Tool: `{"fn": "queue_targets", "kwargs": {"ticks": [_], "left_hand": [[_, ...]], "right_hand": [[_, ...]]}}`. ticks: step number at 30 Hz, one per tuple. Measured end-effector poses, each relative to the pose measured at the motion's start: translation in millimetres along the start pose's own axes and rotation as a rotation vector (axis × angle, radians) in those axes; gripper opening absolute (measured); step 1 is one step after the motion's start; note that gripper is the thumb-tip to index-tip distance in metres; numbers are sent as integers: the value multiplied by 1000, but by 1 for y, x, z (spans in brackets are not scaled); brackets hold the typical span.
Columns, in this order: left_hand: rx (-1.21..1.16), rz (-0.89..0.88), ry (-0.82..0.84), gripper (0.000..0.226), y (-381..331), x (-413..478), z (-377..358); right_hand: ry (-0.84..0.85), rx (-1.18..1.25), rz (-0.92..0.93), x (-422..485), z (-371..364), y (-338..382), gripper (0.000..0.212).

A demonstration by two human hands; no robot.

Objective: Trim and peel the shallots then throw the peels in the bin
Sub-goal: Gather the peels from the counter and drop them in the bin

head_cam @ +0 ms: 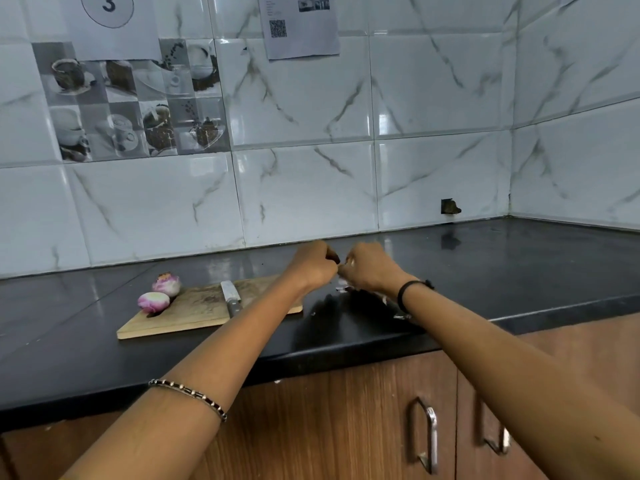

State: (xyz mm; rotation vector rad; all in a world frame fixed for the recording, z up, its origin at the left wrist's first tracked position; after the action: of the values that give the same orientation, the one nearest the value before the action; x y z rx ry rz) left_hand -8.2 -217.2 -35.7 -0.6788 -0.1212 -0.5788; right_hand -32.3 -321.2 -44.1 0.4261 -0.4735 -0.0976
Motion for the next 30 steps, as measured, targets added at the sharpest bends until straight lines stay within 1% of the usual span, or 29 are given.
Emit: {"fn": "queue_targets", "kwargs": {"ticks": [4, 6, 8, 12, 15, 17, 19, 22, 26, 28, 30], "left_hand": [[-106, -55, 0, 30, -27, -20, -10], [-185, -62, 12, 26, -42, -28, -19], [-276, -69, 28, 20, -58, -37, -27], [-486, -102, 82, 15, -100, -58, -53], [-527, -128, 143, 14, -131, -69, -83], [-553, -132, 172, 11, -153, -75, -107], [-557, -145, 186, 10, -171, -79, -133], [-510, -178, 222, 12, -197, -93, -177], [-469, -168, 354, 12, -220, -117, -253], [-493, -146, 448, 5, -226, -132, -294], [-531, -103, 539, 8, -227, -144, -345]], "right_hand": [[-37, 347, -193, -26, 31, -34, 25], [-37, 480, -239, -39, 45, -48, 27], [-61, 560, -257, -51, 59, -61, 28], [-109, 634, -244, -88, 92, -89, 26], [-153, 660, -253, -118, 114, -112, 19], [-204, 667, -279, -142, 128, -133, 23], [-247, 660, -322, -168, 137, -155, 33], [-263, 638, -389, -214, 145, -187, 39], [-239, 582, -512, -272, 135, -246, 36], [-241, 584, -577, -302, 124, -273, 35], [-252, 589, -632, -332, 110, -303, 39]]}}
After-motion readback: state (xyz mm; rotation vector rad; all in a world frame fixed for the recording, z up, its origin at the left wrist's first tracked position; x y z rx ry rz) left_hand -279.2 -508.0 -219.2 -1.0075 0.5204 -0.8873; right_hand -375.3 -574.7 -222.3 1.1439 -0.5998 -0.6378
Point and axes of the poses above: each hand's wrist, its own x-axis towards the middle knuckle, its own z-axis out of the back of the hand, y = z × x, the point moved 9 cm from there along x, towards the middle knuckle, and after that the axes turned 1 degree about z, right-handed, at the moved point
